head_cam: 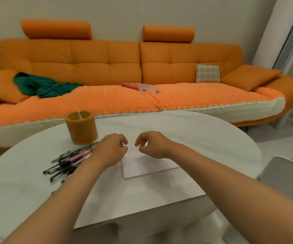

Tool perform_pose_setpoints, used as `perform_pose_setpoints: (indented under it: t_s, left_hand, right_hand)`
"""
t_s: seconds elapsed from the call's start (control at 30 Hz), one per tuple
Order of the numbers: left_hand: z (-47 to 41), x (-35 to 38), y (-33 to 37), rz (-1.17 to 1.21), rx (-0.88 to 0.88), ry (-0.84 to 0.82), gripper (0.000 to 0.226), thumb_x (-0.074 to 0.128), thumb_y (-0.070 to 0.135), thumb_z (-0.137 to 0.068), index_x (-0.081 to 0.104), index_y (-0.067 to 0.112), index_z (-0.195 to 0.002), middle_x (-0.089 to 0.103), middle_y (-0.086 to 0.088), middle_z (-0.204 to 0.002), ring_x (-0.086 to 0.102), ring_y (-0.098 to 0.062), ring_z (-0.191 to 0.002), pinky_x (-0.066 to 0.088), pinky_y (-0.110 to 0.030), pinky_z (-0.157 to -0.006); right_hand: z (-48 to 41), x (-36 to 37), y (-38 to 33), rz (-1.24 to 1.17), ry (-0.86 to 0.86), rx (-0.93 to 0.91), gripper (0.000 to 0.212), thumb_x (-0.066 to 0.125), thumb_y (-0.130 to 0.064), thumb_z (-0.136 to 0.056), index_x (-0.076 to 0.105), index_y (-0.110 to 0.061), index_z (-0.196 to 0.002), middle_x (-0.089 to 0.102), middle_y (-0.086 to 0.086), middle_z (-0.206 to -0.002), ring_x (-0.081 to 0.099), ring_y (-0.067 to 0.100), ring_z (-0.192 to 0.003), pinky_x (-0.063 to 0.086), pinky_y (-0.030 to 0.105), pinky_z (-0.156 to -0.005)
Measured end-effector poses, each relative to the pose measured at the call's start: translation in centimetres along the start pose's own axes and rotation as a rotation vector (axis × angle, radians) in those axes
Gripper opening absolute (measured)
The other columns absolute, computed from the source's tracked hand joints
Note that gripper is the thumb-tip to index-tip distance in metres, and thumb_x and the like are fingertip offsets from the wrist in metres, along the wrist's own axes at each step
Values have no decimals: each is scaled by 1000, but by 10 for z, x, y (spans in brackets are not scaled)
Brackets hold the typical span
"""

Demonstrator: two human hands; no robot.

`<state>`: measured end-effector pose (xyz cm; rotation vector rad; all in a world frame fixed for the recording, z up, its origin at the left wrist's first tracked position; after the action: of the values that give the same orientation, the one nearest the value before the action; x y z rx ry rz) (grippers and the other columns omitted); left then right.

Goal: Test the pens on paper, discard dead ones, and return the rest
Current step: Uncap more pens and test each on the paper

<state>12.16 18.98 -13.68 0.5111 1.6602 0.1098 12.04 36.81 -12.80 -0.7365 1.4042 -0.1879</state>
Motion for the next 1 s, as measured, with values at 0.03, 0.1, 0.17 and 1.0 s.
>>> perform_pose_setpoints:
  t_s: [0.03,0.1,0.17,1.0]
  left_hand:
    - [7,-7,-16,-10,-22,9,16,59,32,-94,65,29,-109,60,11,-95,57,-10,-88,50,-30,-72]
    - [21,-20,-43,-8,-52,29,7,61,35,-93,65,31,-98,60,12,-87,55,-9,-81,47,-29,-62]
    - [34,-29,-64,12,-76,26,5,64,35,-89,62,33,-86,60,12,-82,56,-10,-78,50,-33,-62]
    - [45,-45,-84,-19,-70,-187,14,58,43,-97,68,33,-101,66,10,-83,60,-10,-75,46,-30,-59]
  right_hand:
    - [-9,11,-13,15,-25,-38,20,60,-18,-91,70,-24,-108,66,-5,-105,58,6,-85,48,24,-76]
    - [-24,30,-37,55,-61,-118,23,61,-15,-90,71,-24,-110,65,-5,-109,53,2,-78,45,23,-75]
    - [-35,46,-56,108,-82,-187,25,63,-13,-89,71,-26,-109,64,-6,-112,50,0,-76,44,22,-73]
    - [-48,38,-35,15,-23,-172,4,69,-21,-89,72,-22,-91,69,-8,-94,61,13,-84,54,35,-79]
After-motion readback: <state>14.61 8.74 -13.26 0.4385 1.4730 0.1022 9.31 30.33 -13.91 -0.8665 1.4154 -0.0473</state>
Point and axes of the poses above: each hand's wrist, its own z-axis away from the middle knuckle, its own x-axis out of the palm, y = z × x, the point moved 3 cm from there along -z, towards the middle knuckle
